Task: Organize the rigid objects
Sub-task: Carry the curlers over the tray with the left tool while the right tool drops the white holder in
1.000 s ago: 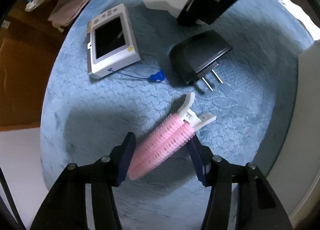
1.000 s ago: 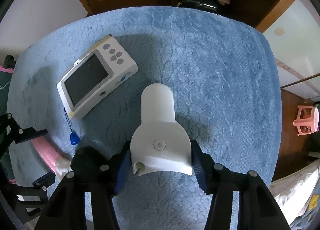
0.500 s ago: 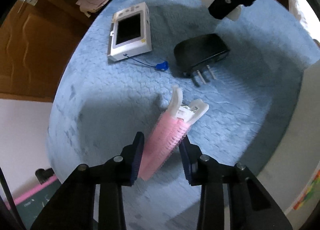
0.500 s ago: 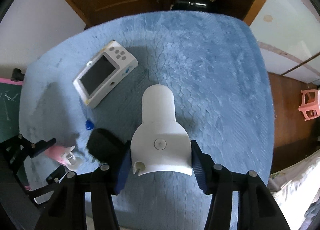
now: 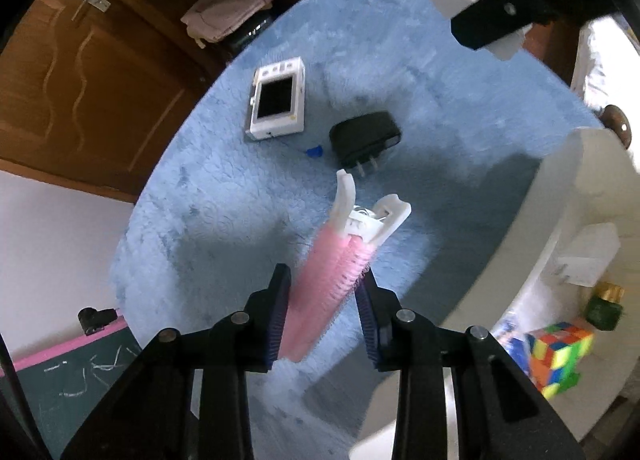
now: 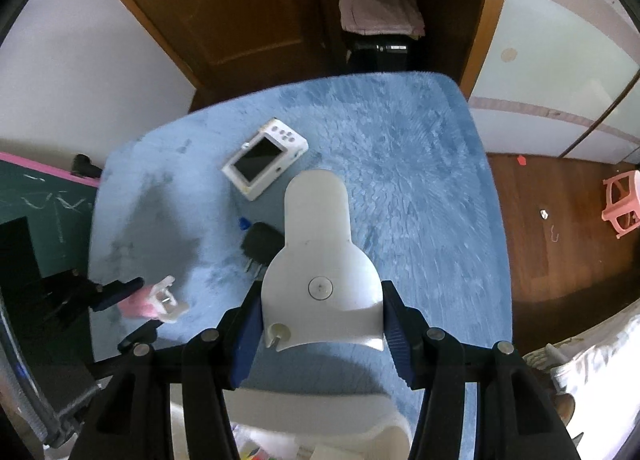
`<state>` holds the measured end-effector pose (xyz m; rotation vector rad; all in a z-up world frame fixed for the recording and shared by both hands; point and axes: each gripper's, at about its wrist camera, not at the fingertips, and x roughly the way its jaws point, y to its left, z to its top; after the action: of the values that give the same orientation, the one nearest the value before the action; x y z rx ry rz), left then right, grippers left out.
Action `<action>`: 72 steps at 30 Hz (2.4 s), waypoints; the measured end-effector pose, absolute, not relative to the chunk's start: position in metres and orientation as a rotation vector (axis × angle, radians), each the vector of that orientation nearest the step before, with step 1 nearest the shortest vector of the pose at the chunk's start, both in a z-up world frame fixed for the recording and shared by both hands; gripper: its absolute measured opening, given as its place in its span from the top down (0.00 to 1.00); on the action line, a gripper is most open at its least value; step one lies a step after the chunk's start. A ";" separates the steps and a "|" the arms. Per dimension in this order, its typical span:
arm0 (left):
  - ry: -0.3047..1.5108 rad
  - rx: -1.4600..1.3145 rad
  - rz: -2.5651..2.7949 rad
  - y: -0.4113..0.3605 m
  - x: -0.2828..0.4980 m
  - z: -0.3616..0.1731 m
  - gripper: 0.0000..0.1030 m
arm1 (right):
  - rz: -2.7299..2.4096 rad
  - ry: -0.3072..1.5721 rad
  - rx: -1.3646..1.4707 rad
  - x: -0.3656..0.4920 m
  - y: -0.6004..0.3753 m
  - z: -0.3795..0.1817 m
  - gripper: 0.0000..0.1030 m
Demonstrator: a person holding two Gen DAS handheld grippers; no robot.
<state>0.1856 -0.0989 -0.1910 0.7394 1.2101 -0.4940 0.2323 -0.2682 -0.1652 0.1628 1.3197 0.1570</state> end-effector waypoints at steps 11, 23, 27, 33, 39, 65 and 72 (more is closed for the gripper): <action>1.159 0.658 -0.525 -0.100 0.126 -0.126 0.66 | 0.176 1.201 0.204 0.153 -0.271 -0.107 0.46; 1.166 0.612 -0.516 -0.094 0.046 -0.119 0.66 | 0.126 1.233 0.224 0.061 -0.263 -0.112 0.46; 1.171 0.608 -0.505 -0.091 0.028 -0.126 0.66 | 0.106 1.255 0.197 0.041 -0.256 -0.120 0.46; 1.204 0.621 -0.497 -0.089 0.008 -0.144 0.66 | 0.086 1.288 0.168 0.023 -0.247 -0.134 0.46; 1.249 0.624 -0.490 -0.089 -0.002 -0.161 0.66 | 0.077 1.320 0.136 0.014 -0.239 -0.148 0.46; 1.343 0.640 -0.473 -0.091 -0.011 -0.194 0.62 | 0.090 1.449 0.059 0.012 -0.227 -0.187 0.46; 1.357 0.602 -0.491 -0.090 -0.012 -0.190 0.48 | 0.107 1.442 0.062 0.011 -0.229 -0.184 0.42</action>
<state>-0.0123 -0.0899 -0.1901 0.6016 1.3572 -0.4914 0.0115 -0.2292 -0.1835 0.0625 1.4419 0.1072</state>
